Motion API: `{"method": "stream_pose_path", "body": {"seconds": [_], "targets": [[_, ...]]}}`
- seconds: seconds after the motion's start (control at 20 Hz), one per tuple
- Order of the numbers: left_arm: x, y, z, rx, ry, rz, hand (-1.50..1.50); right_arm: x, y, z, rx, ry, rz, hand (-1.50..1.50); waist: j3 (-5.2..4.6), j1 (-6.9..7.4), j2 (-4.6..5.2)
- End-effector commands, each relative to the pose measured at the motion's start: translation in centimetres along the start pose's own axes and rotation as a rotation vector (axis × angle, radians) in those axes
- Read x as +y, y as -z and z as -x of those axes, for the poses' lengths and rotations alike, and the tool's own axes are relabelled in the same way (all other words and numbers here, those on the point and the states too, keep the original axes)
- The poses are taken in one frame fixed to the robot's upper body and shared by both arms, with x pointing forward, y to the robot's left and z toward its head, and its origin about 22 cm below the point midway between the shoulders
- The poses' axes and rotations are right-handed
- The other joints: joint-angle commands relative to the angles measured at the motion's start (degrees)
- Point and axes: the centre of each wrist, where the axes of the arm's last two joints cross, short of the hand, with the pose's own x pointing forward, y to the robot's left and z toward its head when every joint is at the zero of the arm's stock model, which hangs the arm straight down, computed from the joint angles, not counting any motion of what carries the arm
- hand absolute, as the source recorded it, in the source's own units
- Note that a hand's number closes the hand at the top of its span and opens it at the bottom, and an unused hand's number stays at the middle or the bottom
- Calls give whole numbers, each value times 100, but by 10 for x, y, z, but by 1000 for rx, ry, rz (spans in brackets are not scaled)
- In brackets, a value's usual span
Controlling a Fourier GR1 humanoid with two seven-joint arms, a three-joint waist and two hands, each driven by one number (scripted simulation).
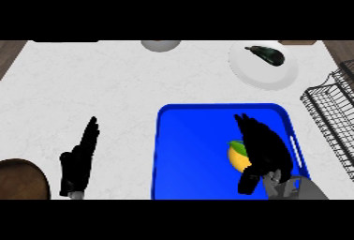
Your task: Pick the lemon from the tray and place it in the tiered basket
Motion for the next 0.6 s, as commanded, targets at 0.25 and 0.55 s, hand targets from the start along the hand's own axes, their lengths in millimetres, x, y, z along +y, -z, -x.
{"method": "stream_pose_path", "body": {"seconds": [0.25, 0.55], "targets": [[-13, 9, 15, 72, 20, -2, 0, 15, -1, 3, 98, -23, -90, -150, -35, -56, 33], [7, -14, 13, 75, 18, -19, 0, 22, 37, 23, 110, -12, -104, -150, -30, 20, 34]]}}
